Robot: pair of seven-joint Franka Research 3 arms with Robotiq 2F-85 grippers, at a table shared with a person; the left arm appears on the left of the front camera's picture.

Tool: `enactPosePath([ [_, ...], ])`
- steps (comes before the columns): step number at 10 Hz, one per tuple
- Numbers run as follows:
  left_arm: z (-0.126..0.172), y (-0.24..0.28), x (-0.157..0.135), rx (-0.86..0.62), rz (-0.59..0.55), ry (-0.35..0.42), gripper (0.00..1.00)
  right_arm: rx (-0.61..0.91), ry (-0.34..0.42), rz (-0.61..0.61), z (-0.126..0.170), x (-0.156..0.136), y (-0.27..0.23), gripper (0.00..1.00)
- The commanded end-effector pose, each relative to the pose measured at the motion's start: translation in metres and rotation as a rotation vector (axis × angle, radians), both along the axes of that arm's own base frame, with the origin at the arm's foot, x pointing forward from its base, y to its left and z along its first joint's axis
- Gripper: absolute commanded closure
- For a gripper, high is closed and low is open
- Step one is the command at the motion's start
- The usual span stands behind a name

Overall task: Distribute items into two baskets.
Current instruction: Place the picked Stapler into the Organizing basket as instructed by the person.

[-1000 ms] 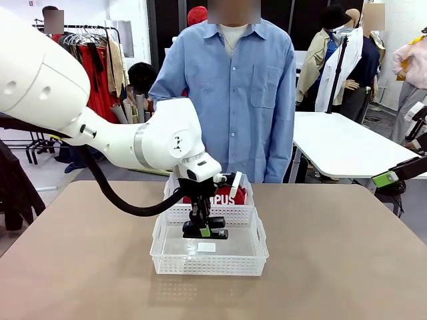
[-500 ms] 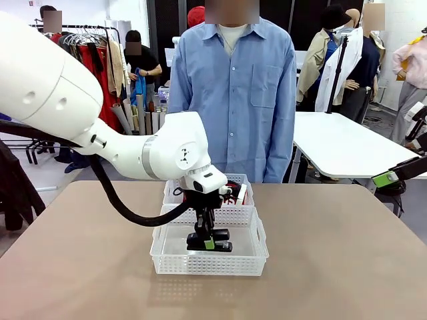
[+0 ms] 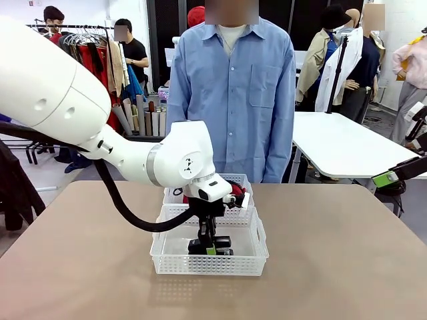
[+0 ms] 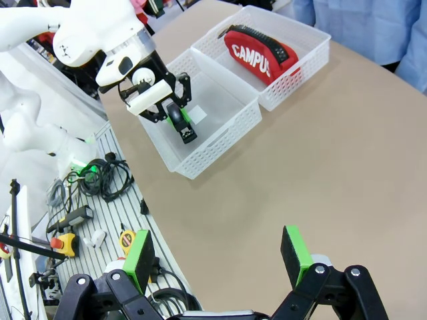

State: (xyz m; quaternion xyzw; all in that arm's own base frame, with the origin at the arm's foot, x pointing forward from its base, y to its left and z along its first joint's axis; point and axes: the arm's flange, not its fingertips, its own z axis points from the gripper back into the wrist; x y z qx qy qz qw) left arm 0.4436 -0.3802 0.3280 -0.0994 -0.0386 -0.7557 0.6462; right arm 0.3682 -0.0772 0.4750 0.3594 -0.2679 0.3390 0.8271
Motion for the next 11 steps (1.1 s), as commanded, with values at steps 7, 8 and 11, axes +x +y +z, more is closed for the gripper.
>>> enactPosePath([
  [7,0.019,0.005,-0.001,0.002,0.017,-0.049,0.0,0.013,-0.008,0.001,0.001,0.0,0.001,0.0],
  [8,0.026,0.006,-0.003,0.005,0.021,-0.055,0.0,0.013,-0.008,0.001,0.001,0.0,0.001,0.0],
  [11,0.044,0.01,-0.01,0.02,0.034,-0.084,0.0,0.013,-0.008,0.001,0.001,0.0,0.001,0.0],
])
